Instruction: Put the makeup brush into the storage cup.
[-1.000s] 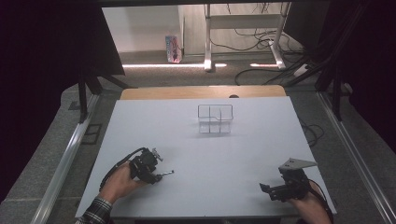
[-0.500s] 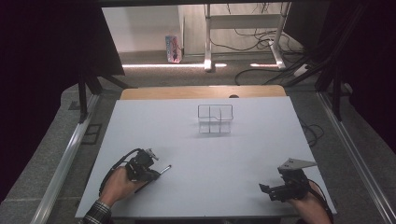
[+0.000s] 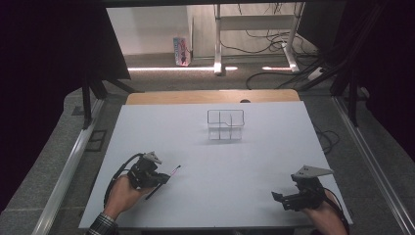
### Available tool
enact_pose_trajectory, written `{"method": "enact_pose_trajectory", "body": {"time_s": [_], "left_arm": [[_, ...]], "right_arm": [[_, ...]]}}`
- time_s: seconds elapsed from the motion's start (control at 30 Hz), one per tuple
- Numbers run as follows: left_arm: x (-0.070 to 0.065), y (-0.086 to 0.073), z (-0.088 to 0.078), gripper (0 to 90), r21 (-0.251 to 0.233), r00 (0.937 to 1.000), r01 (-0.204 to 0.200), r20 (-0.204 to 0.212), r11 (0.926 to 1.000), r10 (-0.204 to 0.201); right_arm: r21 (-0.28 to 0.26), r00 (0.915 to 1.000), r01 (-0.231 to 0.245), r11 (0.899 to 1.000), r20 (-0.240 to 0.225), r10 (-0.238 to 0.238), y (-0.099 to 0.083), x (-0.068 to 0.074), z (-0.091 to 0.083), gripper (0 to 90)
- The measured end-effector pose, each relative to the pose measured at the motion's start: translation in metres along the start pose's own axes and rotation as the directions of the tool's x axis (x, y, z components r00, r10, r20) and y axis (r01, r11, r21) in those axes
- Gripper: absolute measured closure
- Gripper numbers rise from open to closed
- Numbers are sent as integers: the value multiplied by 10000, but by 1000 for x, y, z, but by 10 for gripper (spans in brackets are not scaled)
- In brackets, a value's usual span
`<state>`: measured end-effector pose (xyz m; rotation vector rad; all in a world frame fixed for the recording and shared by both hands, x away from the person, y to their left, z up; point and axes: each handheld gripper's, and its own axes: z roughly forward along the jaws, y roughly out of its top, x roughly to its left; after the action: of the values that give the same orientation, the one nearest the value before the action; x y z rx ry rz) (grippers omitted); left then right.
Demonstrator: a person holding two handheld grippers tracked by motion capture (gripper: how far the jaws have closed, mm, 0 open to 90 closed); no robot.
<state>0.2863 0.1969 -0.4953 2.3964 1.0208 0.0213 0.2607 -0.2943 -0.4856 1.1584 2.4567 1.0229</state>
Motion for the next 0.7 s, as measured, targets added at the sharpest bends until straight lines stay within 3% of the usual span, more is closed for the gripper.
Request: {"method": "enact_pose_trajectory", "body": {"time_s": [0.43, 0.7], "left_arm": [[1, -7, -14, 843, -1076, 9999, 50, -92, 9942, -60], [-2, -11, -24, 843, -1942, 9998, 54, -151, 9809, -85]], "right_arm": [[-136, 10000, 32, 9999, -59, -32, 1, 0, -2, 10], [-346, 10000, -6, 9994, -43, 4, 1, -1, -3, 1]]}}
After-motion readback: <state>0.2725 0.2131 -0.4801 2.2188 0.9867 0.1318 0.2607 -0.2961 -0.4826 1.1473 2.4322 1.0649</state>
